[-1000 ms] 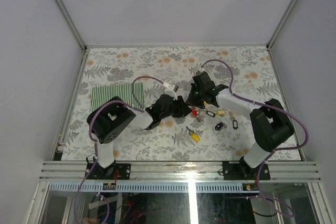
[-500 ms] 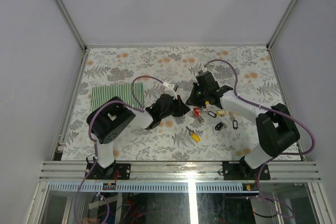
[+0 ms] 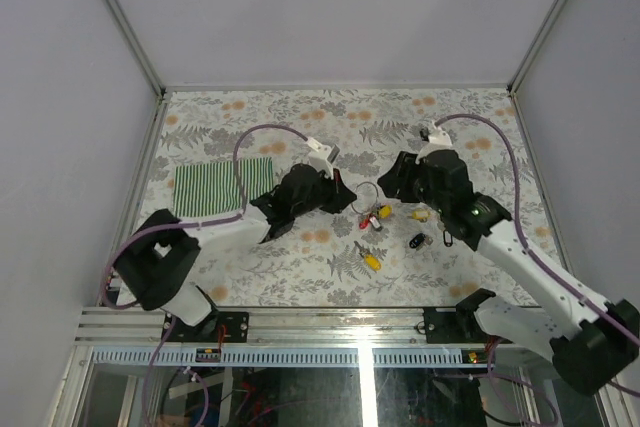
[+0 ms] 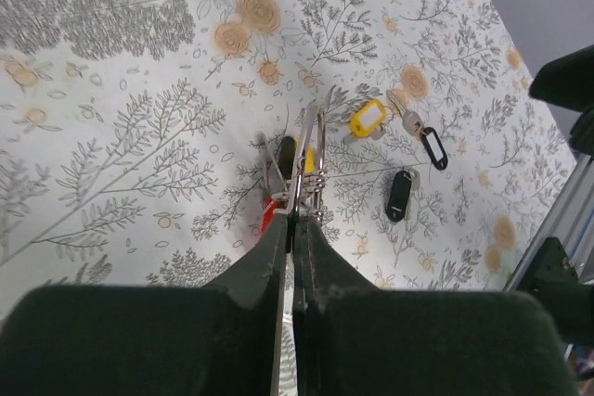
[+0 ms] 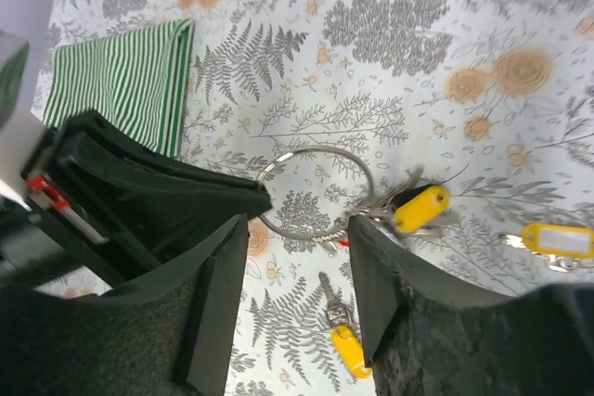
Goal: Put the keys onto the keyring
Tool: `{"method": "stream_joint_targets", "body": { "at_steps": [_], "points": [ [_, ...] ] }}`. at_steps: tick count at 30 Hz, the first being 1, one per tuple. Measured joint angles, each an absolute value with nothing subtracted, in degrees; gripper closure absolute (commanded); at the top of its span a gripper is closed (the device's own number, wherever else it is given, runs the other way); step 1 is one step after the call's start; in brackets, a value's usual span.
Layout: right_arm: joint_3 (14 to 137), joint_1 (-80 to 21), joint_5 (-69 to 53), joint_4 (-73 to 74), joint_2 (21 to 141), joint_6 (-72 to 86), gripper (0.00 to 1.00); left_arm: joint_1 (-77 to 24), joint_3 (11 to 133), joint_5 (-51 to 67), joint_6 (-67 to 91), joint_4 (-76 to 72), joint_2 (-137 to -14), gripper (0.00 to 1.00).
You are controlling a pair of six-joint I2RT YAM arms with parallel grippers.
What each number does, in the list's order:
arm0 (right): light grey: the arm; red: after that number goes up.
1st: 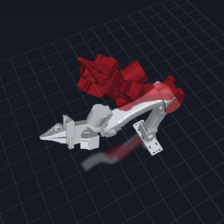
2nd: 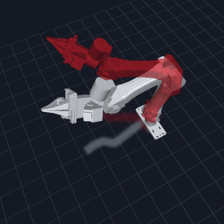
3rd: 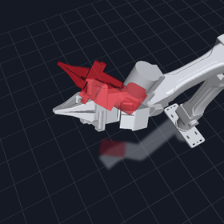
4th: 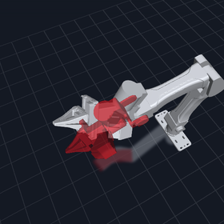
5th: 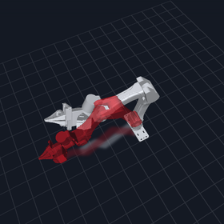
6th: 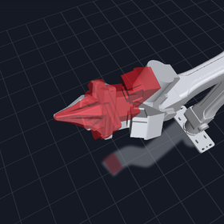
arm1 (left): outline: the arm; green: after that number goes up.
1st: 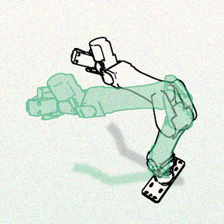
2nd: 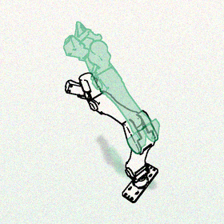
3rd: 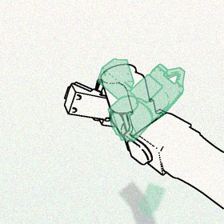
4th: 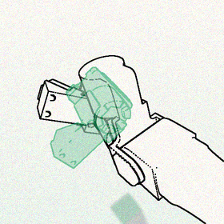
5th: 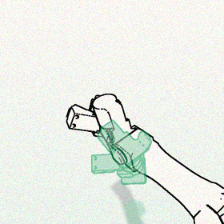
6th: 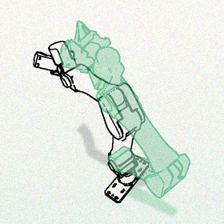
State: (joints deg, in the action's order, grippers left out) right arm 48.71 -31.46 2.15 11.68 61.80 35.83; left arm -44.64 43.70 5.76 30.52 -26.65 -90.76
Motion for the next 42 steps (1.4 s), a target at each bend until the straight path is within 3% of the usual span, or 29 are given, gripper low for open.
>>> {"method": "stream_joint_targets", "body": {
  "at_steps": [7, 15, 21, 28, 37, 42],
  "points": [
    [43.7, -31.44, 2.48, 11.75, 44.99, 28.16, 0.33, -45.39, 50.85, 5.26, 20.16, -8.43, -79.33, 1.0],
    [43.94, -31.44, -5.74, 14.92, 34.22, 18.55, 0.29, -46.17, 55.29, 6.17, 11.16, 6.9, -64.88, 1.0],
    [48.21, -31.44, -19.03, 15.35, 34.65, 12.95, 0.27, -46.26, 58.59, 12.25, 5.89, 15.53, -55.7, 1.0],
    [53.8, -31.44, -37.3, 10.28, 43.9, 11.99, 0.27, -46.48, 62.26, 22.37, 2.98, 20.23, -53.45, 1.0],
    [54.37, -34.35, -46.3, 4.67, 50.52, 13.63, 0.39, -46.48, 62.37, 28.49, 1.54, 23.24, -53.71, 1.0],
    [55.13, -38.48, -47.53, 4.67, 54.3, 12.36, 0.74, -46.48, 63.07, 30.26, 1.23, 24.03, -53.8, 1.0]
  ]
}}
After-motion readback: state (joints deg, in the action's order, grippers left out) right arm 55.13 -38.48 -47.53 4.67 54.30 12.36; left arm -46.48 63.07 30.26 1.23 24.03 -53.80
